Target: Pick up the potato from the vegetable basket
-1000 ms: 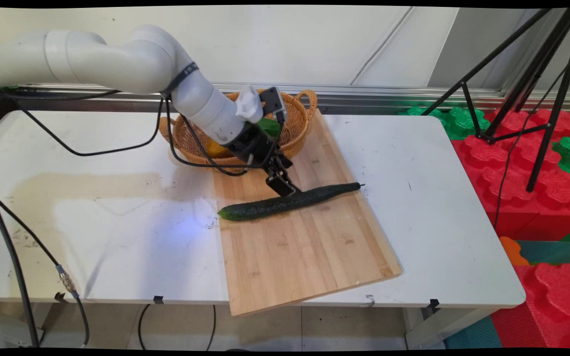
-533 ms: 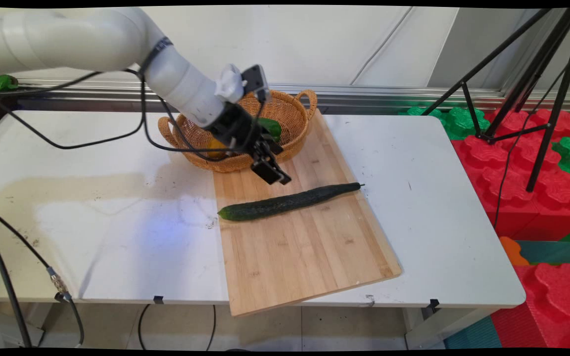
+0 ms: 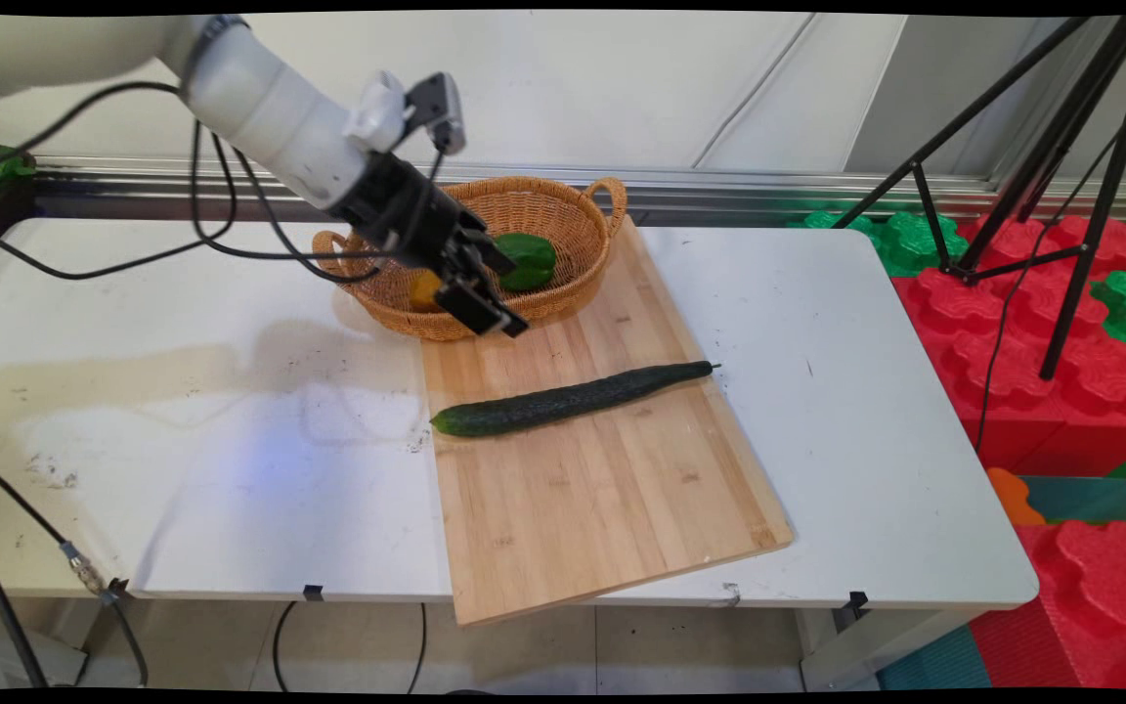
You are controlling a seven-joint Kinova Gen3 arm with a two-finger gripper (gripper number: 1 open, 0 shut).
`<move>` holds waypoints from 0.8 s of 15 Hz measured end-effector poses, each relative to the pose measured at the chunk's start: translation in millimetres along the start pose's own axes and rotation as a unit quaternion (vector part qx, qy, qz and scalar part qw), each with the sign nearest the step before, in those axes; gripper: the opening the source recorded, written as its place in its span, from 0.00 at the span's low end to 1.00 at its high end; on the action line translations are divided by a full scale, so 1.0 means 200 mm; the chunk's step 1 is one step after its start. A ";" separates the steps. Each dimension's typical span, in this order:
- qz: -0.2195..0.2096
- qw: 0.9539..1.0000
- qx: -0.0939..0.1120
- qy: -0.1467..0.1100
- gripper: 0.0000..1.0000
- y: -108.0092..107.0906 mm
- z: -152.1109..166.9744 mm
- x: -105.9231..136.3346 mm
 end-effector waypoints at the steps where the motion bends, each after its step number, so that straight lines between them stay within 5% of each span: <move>1: -0.001 1.000 0.000 0.000 1.00 0.00 -0.04 -0.01; 12: -0.010 1.000 0.010 0.006 1.00 -0.06 -0.32 -0.04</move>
